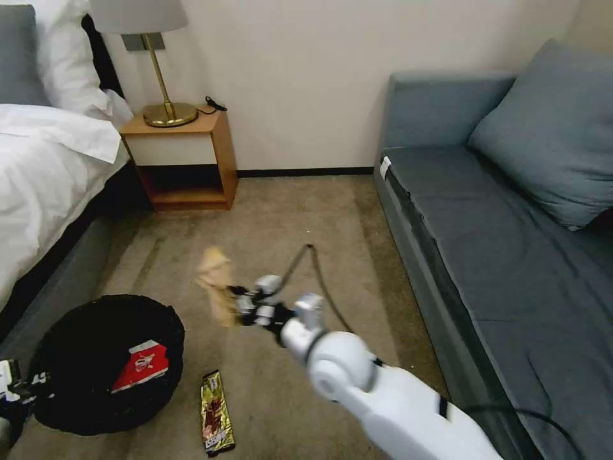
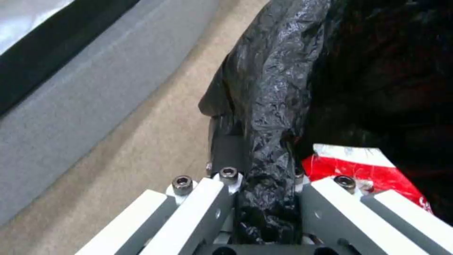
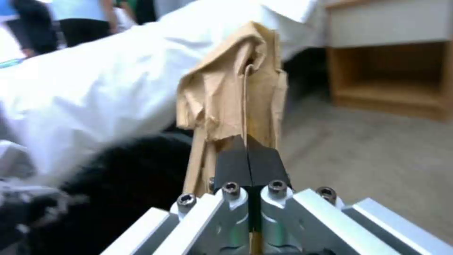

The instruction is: Pick up the trash bin, then pick up the garbage on the floor and place it into the trash bin.

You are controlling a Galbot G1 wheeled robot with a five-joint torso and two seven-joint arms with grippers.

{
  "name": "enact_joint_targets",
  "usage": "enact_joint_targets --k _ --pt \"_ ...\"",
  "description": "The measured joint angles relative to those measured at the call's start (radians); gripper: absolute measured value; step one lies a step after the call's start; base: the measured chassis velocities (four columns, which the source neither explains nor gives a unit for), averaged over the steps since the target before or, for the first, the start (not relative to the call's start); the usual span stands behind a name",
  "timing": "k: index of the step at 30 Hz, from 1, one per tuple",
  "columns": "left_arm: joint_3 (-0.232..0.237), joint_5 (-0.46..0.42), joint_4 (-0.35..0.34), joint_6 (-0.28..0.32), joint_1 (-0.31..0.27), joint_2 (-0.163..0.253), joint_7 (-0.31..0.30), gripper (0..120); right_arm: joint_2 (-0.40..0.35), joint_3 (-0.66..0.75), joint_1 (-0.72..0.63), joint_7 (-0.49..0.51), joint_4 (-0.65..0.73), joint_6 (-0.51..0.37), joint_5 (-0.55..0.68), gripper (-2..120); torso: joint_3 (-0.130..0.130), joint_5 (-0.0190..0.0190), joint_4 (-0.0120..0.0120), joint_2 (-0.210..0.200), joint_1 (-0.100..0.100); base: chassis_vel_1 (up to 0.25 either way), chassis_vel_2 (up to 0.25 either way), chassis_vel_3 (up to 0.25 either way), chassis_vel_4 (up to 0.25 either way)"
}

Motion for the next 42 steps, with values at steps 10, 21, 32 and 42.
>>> enact_joint_targets --k 10,21,32,42 --pt "-0.002 0.000 -0.014 0.001 -0.007 -0.003 0.000 3 0.148 -0.139 0.087 0.005 -0.147 0.011 -0.032 0 0.000 -0.0001 -0.0001 0.000 0.000 0.000 0.000 0.000 0.000" --pt "-0.001 -0.002 -0.017 0.005 -0.012 0.003 -0.001 3 0.149 -0.165 0.061 -0.003 -0.151 0.008 -0.055 9 0.000 0.0000 -0.0003 0.000 0.000 0.000 0.000 0.000 0.000" --pt "-0.014 -0.012 -0.018 0.005 -0.007 0.014 -0.001 3 0.122 -0.142 0.028 0.013 -0.104 -0.013 -0.071 52 0.000 0.0002 -0.0001 0.000 0.000 0.000 0.000 0.000 0.000" --pt "-0.023 -0.014 -0.005 0.005 -0.016 0.026 -0.003 3 -0.080 0.030 -0.042 0.033 0.055 -0.106 -0.048 88 0.000 0.0005 -0.0004 0.000 0.000 0.000 0.000 0.000 0.000"
